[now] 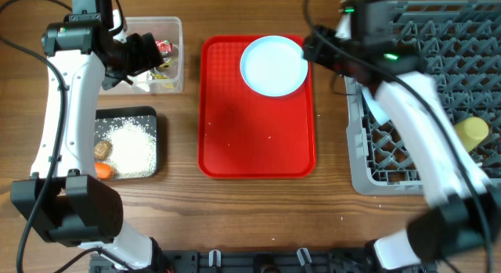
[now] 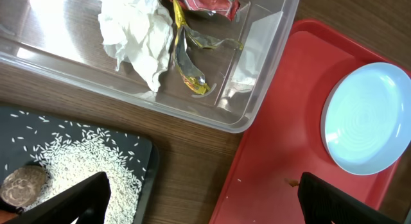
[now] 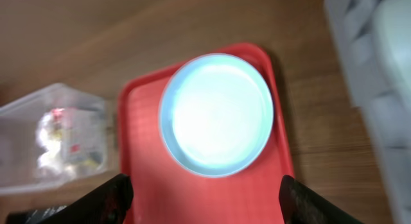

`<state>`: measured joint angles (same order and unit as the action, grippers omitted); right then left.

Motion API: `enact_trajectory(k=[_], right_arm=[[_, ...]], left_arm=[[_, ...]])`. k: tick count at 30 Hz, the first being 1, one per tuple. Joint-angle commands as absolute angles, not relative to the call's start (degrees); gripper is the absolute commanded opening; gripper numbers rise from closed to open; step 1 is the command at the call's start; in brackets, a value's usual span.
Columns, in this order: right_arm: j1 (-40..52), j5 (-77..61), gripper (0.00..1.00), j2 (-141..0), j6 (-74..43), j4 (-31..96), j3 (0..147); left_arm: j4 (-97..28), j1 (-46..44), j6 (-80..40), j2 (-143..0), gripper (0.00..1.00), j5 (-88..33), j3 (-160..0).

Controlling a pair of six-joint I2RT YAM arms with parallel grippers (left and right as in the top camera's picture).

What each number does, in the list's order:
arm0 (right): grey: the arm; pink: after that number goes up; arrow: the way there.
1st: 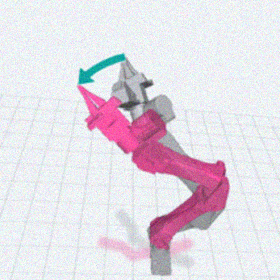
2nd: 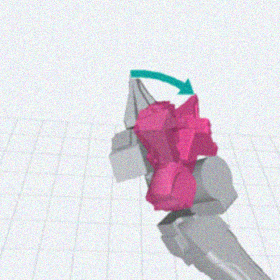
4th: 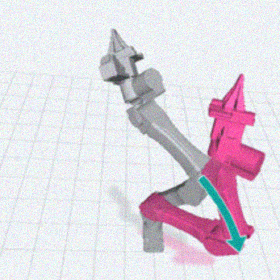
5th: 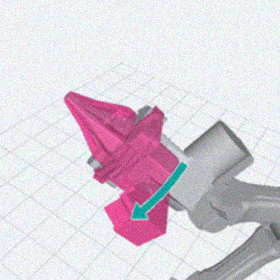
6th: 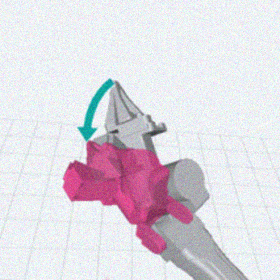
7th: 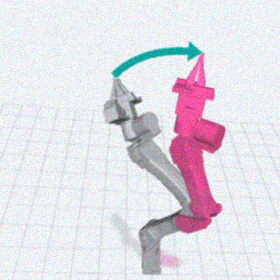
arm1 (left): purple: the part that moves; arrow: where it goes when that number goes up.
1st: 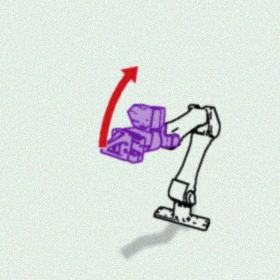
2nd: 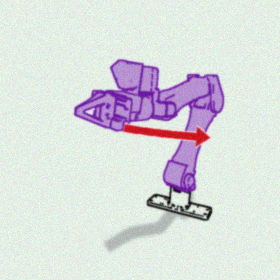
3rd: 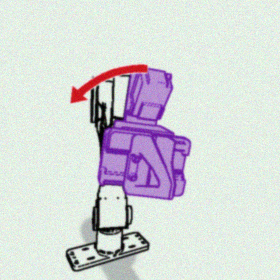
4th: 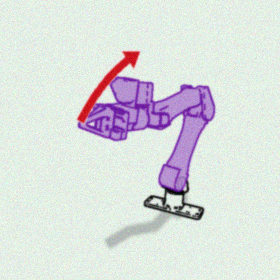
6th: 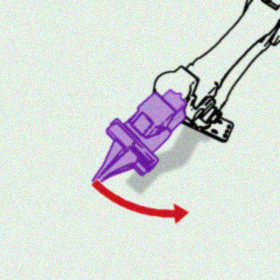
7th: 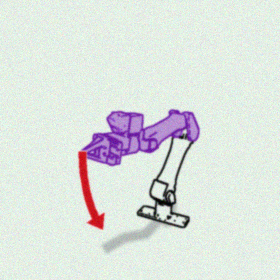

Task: Sort waste into correct bins and load items into the dishwasher rack
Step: 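Grasp the rim of the light-blue plate with the right gripper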

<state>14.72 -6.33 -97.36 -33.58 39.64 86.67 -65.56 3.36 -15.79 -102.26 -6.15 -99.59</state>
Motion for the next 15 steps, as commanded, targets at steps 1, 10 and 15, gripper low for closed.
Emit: enact_trajectory(k=[1,10,15], right_arm=[[15.8,-5.5,0.69,-107.9,-41.4,35.2,86.7],[15.8,-6.5,0.56,-121.6,-48.7,34.9,86.7],[15.8,-7.9,0.36,-124.8,-48.6,34.7,86.7]], left_arm=[[-65.5,3.6,-15.9,-102.1,0.94,-7.0,-99.3],[-65.5,3.6,-15.9,-102.1,0.93,-7.0,-99.3],[-65.9,3.6,-15.9,-102.1,0.93,-7.0,-99.3]])
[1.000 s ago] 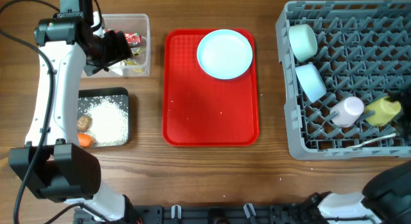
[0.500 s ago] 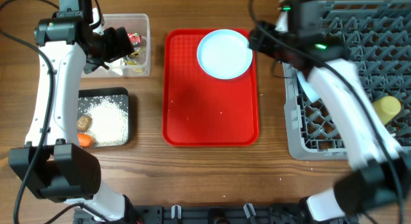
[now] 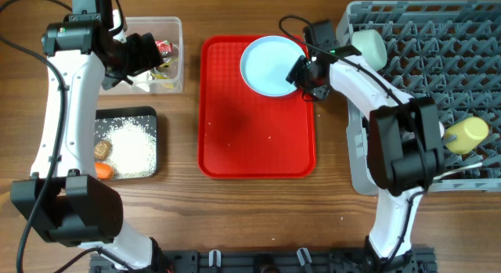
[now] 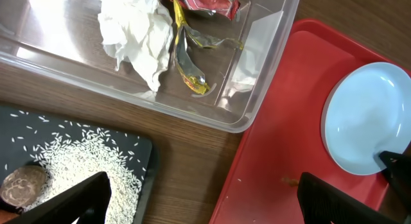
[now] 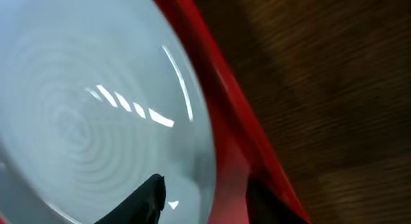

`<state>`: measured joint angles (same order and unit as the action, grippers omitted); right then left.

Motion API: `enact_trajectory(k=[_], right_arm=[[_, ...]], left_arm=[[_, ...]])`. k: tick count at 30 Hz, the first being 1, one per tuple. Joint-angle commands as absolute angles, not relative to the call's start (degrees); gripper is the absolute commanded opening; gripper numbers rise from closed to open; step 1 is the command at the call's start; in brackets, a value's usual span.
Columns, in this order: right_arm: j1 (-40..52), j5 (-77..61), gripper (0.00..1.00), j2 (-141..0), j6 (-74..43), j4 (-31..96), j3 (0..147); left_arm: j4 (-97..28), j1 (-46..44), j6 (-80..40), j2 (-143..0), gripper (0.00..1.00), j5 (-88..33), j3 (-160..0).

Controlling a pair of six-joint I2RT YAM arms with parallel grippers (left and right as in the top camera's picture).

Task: Sort waste into correct bins and load items into the dishwasher rack
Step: 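Grasp the rim of the light-blue plate with the right gripper, then lift the plate and stand it upright in the rack's back row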

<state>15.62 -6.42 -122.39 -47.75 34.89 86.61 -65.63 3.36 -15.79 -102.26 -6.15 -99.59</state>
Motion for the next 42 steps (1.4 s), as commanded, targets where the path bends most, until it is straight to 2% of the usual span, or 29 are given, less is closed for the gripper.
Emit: enact_trajectory(k=[1,3,4,5,11,14,21,24,28,31,36,39,42], right_arm=[[15.8,-9.1,0.27,-125.1,-48.0,34.2,86.7],[15.8,-9.3,0.17,-125.3,-48.0,33.7,86.7],[15.8,-9.3,0.06,-125.3,-47.9,33.7,86.7],[15.8,-9.3,0.04,-125.3,-47.7,33.7,86.7],[15.3,-10.6,0.04,-122.9,-40.4,33.5,86.9],[15.1,-8.2,0.04,-117.8,-35.2,33.6,87.4],[14.6,20.9,0.04,-94.8,-25.2,34.1,87.5],[14.2,43.5,0.04,-86.5,-18.5,33.5,87.5],[10.9,68.9,0.04,-85.1,-11.1,30.6,87.5],[5.0,66.1,0.04,-86.0,-5.0,29.1,87.4],[-3.9,53.0,0.04,-87.9,1.9,29.1,87.3],[-7.5,43.0,0.04,-90.2,8.8,29.2,87.3],[-8.6,41.3,0.04,-93.0,10.6,30.0,87.2]], left_arm=[[-66.0,3.6,-15.9,-102.1,0.93,-7.0,-99.3],[-66.2,3.6,-15.9,-102.1,0.92,-7.0,-99.3],[-66.3,3.6,-15.9,-102.1,0.92,-7.0,-99.3],[-66.5,3.6,-15.9,-102.1,0.92,-7.0,-99.3],[-67.1,3.6,-15.9,-102.1,0.92,-7.0,-99.3],[-67.1,3.6,-15.9,-102.1,0.97,-7.0,-99.3],[-67.1,3.6,-15.9,-102.1,1.0,-7.0,-99.3],[-66.9,3.6,-15.9,-102.1,1.0,-7.0,-99.3],[-66.3,3.6,-15.9,-102.1,1.0,-7.0,-99.3],[-66.3,3.6,-15.9,-102.1,1.0,-7.0,-99.3],[-66.3,3.6,-15.9,-102.1,1.0,-7.0,-99.3],[-66.3,3.6,-15.9,-102.1,1.0,-7.0,-99.3],[-66.3,3.6,-15.9,-102.1,1.0,-7.0,-99.3]])
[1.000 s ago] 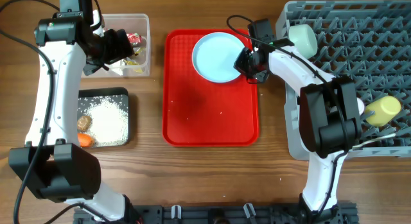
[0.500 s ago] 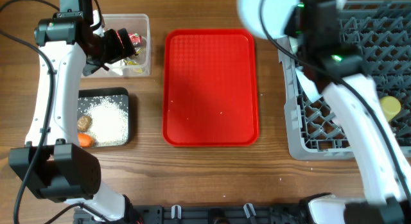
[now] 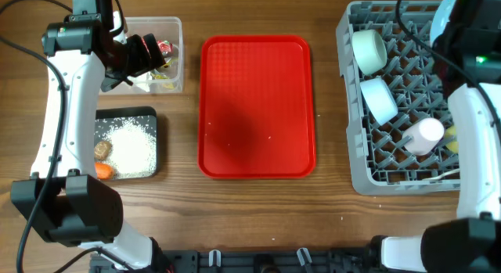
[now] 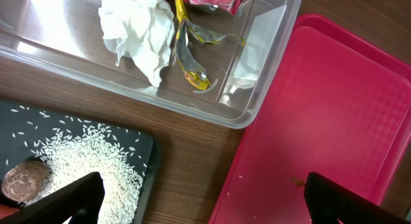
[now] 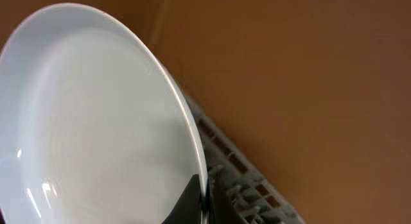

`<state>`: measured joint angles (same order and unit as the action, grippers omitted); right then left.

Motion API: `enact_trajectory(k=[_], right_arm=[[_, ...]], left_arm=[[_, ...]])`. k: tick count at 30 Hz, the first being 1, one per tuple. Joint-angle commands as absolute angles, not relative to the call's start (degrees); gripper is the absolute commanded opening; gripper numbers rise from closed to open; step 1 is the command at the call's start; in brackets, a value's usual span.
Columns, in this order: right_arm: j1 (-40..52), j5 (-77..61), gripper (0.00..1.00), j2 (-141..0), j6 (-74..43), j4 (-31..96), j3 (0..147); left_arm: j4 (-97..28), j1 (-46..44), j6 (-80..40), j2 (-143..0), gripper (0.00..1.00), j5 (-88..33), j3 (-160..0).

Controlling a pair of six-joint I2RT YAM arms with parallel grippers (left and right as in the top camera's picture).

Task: Sort waste into correct bins and load items into the dishwasher rack
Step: 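Lift the plate and stand it upright in the rack's back row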

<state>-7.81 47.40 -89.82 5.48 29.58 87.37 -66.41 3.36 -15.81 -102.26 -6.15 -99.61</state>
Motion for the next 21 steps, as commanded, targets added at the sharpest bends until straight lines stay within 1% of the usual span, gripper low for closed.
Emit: enact_trajectory(k=[1,11,17,18,19,21], right_arm=[[-8.6,41.3,0.04,-94.1,11.1,30.1,87.2],[-8.6,39.3,0.04,-101.8,14.0,27.3,87.2],[-8.6,36.2,0.05,-102.7,15.0,25.9,87.2],[-8.6,34.9,0.19,-102.7,15.0,25.9,87.2],[-8.6,33.4,0.66,-102.7,15.0,26.0,87.2],[-8.6,32.9,0.85,-102.7,14.9,26.0,87.2]], left_arm=[[-66.3,3.6,-15.9,-102.1,1.0,-7.0,-99.3],[-66.3,3.6,-15.9,-102.1,1.0,-7.0,-99.3],[-66.3,3.6,-15.9,-102.1,1.0,-7.0,-99.3],[-66.3,3.6,-15.9,-102.1,1.0,-7.0,-99.3],[-66.3,3.6,-15.9,-102.1,1.0,-7.0,-99.3],[-66.3,3.6,-15.9,-102.1,1.0,-7.0,-99.3]])
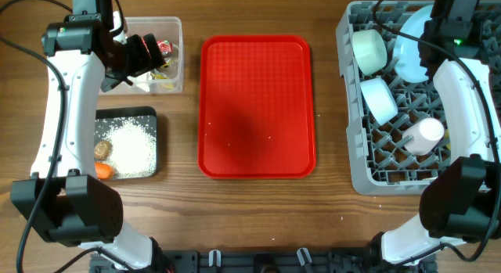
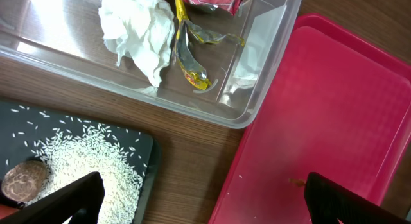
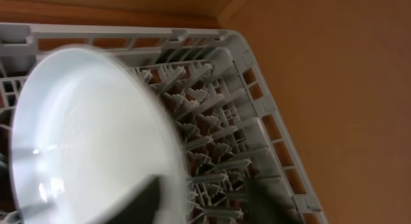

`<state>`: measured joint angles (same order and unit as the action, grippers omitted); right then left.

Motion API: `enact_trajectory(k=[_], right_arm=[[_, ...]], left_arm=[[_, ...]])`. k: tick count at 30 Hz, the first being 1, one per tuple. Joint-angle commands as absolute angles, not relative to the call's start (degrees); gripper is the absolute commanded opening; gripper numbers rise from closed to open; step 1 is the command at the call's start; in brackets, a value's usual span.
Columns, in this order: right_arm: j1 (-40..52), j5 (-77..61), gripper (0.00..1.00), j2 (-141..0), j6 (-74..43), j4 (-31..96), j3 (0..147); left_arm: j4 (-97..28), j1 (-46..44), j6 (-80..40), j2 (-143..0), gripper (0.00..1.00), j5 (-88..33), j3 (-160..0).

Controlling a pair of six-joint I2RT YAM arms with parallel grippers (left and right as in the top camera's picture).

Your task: Sort waste into correct bins and load items into the dishwasher rack

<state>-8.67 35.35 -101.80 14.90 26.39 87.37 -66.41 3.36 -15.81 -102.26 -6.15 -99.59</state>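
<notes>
A pale blue plate (image 1: pixel 409 48) stands on edge among the prongs at the back of the grey dishwasher rack (image 1: pixel 354 175). In the right wrist view the plate (image 3: pixel 90 134) fills the left, with its rim between the spread fingers of my right gripper (image 3: pixel 205 198), which is open. Overhead, my right gripper (image 1: pixel 435 29) hangs just over the plate. My left gripper (image 2: pixel 205 198) hovers open between the clear waste bin (image 2: pixel 192 108) and the red tray (image 2: pixel 334 108), holding nothing.
The rack also holds a cream cup (image 1: pixel 368 48), a white cup (image 1: pixel 378 99) and a white bottle (image 1: pixel 423 134). The clear bin (image 1: pixel 174 77) contains tissue and wrappers. A black tray (image 1: pixel 149 115) with rice and food scraps lies front left. The red tray (image 1: pixel 258 109) is bare.
My right gripper has come down from above the rack's back corner to the rack, and the plate now stands among the prongs. The fingers, shut on the rim before, are now spread. Left arm unchanged.
The plate lay on the red tray with my right gripper open above it. Then the fingers were at the plate's rim on the tray. Later the tray was bare and the plate was held on edge above the rack. Now it stands in the rack.
</notes>
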Motion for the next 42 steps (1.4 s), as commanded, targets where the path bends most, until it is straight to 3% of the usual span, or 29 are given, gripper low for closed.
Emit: enact_trajectory(k=[1,5,9,17,23,35,39,42], right_arm=[[-8.6,32.9,0.9,-102.7,14.8,26.0,87.2],[-8.2,33.0,0.99,-102.3,13.8,26.2,87.2],[-4.9,32.3,1.0,-97.4,10.0,26.6,87.2],[8.7,26.2,1.0,-74.2,7.7,32.1,87.2],[13.9,-5.4,1.0,-62.6,-9.7,35.4,87.2],[13.9,7.3,1.0,-49.3,-1.5,45.1,84.6],[11.7,14.0,1.0,-41.0,-1.5,42.9,72.6],[7.6,11.3,1.0,-33.6,-1.7,31.2,56.1]], left_arm=[[-66.3,3.6,-15.9,-102.1,1.0,-7.0,-99.3],[-66.3,3.6,-15.9,-102.1,1.0,-7.0,-99.3],[-66.3,3.6,-15.9,-102.1,1.0,-7.0,-99.3],[-66.3,3.6,-15.9,-102.1,1.0,-7.0,-99.3],[-66.3,3.6,-15.9,-102.1,1.0,-7.0,-99.3],[-66.3,3.6,-15.9,-102.1,1.0,-7.0,-99.3],[-66.3,3.6,-15.9,-102.1,1.0,-7.0,-99.3],[-66.3,3.6,-15.9,-102.1,1.0,-7.0,-99.3]])
